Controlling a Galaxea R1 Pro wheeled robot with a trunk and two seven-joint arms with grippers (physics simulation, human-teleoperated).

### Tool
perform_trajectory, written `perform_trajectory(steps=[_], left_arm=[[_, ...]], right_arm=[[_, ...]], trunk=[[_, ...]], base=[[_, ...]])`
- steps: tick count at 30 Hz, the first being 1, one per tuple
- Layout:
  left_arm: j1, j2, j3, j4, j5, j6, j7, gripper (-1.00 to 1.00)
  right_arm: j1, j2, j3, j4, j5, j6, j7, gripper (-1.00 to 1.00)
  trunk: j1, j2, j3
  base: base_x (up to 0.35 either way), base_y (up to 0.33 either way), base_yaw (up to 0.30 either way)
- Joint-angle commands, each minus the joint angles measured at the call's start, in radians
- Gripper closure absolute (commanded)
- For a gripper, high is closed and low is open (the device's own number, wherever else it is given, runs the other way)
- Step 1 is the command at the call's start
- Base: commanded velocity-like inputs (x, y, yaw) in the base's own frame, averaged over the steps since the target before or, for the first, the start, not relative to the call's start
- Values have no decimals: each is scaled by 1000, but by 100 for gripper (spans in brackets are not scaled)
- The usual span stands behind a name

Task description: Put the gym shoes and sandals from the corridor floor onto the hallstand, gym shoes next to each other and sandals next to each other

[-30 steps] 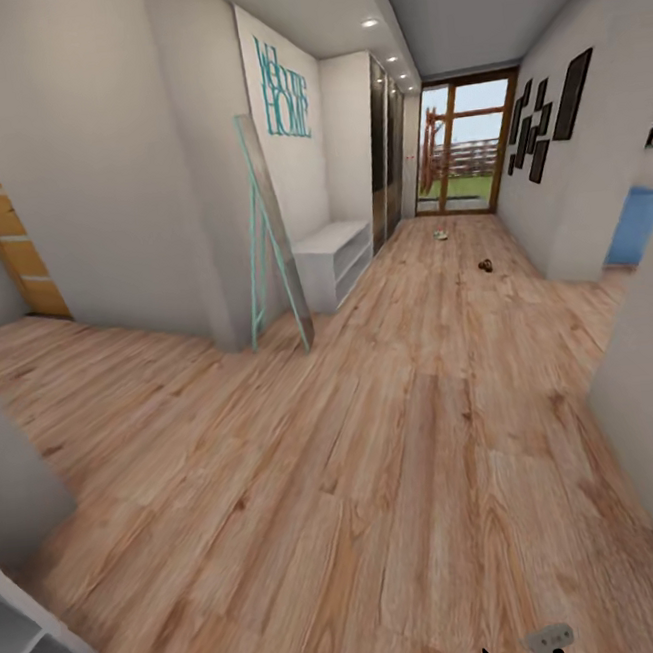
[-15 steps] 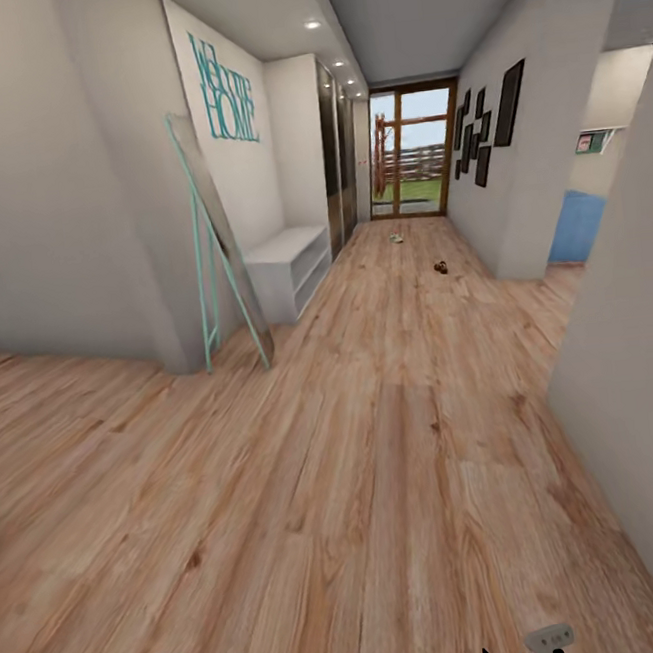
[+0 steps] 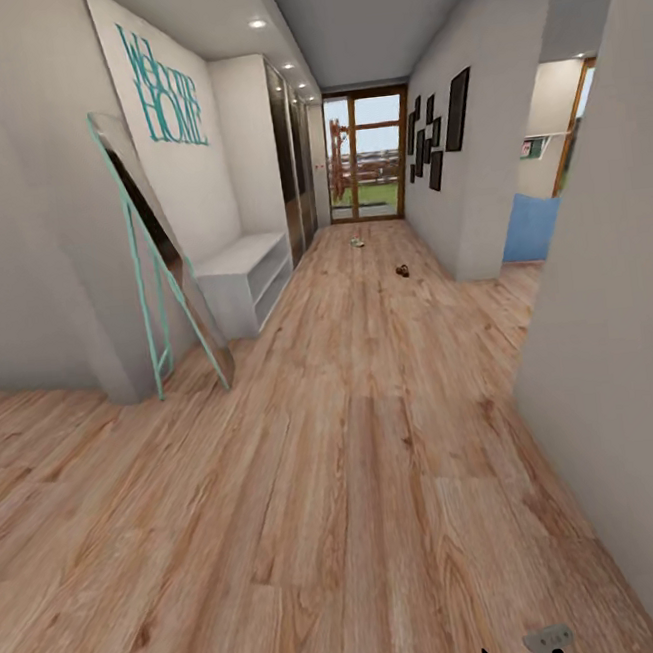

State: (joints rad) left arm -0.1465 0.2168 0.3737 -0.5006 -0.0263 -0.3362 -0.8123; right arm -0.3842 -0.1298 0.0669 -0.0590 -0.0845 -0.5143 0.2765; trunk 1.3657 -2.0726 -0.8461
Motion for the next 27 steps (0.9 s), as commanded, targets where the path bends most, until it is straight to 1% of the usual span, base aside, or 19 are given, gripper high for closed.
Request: perform_trajectory(steps=[1,7,27], left_arm=[[-1,0,5,1,-3,-3,-6,-100],[-1,0,5,1,-3,-3,-6,-100],[-1,-2,5,6,-4,-3,-5,-100]], right_arm=[[-1,0,7,1,-9,-3,4,-100],[-1,1,7,2,-9,-3,4,-100],[-1,3,7,2,-8,-3,5,-100]], trunk=[[0,0,-1],[0,0,-1],[0,0,-1]], base=[[335,0,-120],[335,0,-52],[336,0,-2]])
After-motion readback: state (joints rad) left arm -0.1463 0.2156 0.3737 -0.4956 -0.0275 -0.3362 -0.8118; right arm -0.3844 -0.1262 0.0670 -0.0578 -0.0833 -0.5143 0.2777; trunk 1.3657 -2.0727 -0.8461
